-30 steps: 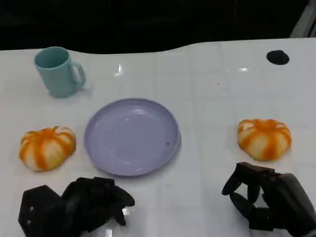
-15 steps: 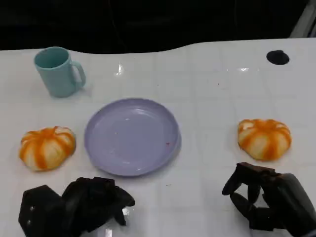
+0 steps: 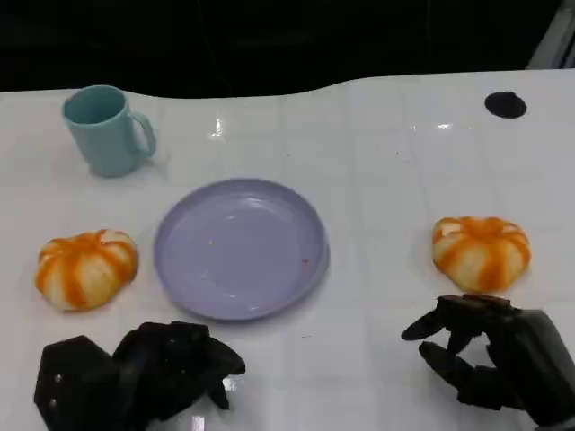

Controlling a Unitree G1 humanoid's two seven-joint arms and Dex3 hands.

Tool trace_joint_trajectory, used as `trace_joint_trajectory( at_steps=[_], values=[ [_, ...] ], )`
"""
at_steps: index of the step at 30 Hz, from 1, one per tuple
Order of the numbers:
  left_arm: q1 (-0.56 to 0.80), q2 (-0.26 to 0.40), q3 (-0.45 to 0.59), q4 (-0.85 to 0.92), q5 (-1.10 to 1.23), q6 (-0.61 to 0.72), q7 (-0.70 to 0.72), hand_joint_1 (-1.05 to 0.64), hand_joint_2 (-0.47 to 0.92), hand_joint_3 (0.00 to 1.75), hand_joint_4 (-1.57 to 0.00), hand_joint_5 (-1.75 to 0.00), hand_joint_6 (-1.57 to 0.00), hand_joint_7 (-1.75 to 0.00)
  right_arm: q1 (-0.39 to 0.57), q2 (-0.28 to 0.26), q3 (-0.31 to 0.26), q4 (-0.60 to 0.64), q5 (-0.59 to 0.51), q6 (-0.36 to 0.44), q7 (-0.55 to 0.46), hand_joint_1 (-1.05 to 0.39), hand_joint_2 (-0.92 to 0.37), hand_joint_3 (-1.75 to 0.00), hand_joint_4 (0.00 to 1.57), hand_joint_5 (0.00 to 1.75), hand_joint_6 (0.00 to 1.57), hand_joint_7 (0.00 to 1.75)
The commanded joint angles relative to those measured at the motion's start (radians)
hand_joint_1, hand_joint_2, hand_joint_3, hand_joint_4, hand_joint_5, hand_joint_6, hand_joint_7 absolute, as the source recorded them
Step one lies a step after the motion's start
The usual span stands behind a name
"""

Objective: Grasp the bread from the table and place it into the plate.

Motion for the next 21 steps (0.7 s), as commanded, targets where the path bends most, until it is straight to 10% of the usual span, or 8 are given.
trace_joint_trajectory(
  at_steps=[1,5,21],
  values=[
    [0.005,0.015,0.007,0.008,0.002,0.003,-0.003,-1.03,0.84,0.01,-0.89,-1.49,-1.46,-0.43,-0.020,-0.029,-0.021,-0.005,-0.006,0.008,-0.022,-0.37,-0.87,-0.29,0.61,0.73,0.79,0.21],
    [0.007,0.015,0.008,0.008,0.001,0.000,-0.004,-1.02,0.84,0.01,-0.89,-1.49,-1.46,-0.43,-0.032,-0.055,-0.027,-0.020,-0.037,0.058,-0.026,-0.41,-0.92,-0.18,0.51,0.41,0.65,0.03],
    [0.004,0.014,0.011,0.019,-0.003,-0.001,-0.007,-1.03,0.82,0.00,-0.90,-1.49,-1.46,-0.44,-0.024,-0.118,-0.040,-0.282,-0.137,0.481,0.179,-0.59,-0.92,-0.13,0.04,0.09,0.15,0.00]
  ],
)
